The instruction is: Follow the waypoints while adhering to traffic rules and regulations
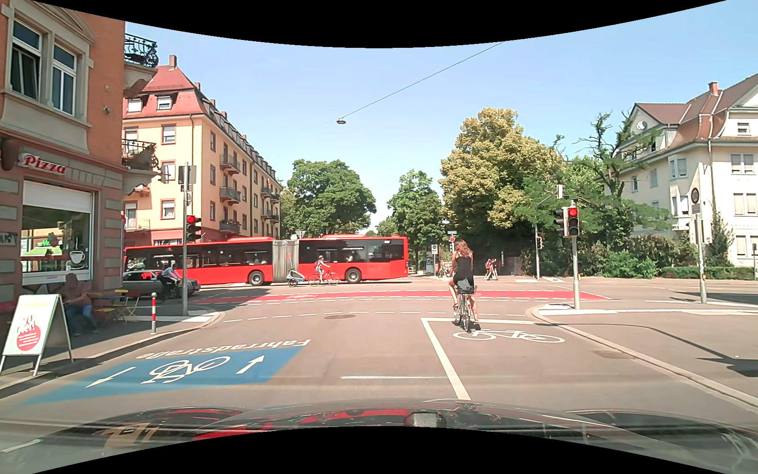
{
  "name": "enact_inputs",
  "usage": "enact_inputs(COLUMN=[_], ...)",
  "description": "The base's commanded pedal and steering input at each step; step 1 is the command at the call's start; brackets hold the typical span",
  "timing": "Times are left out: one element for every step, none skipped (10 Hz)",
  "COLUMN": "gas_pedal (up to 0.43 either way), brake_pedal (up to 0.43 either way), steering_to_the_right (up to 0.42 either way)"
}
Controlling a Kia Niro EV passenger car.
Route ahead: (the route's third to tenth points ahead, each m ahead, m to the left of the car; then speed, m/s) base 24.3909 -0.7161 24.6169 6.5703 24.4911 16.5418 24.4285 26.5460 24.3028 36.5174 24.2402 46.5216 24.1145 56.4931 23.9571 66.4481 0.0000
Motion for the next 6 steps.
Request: enact_inputs(gas_pedal=[0.0, 0.0, 0.0, 0.0, 0.0, 0.0], brake_pedal=[0.226, 0.226, 0.226, 0.226, 0.226, 0.226], steering_to_the_right=[0.004, 0.004, 0.004, 0.004, 0.004, 0.004])
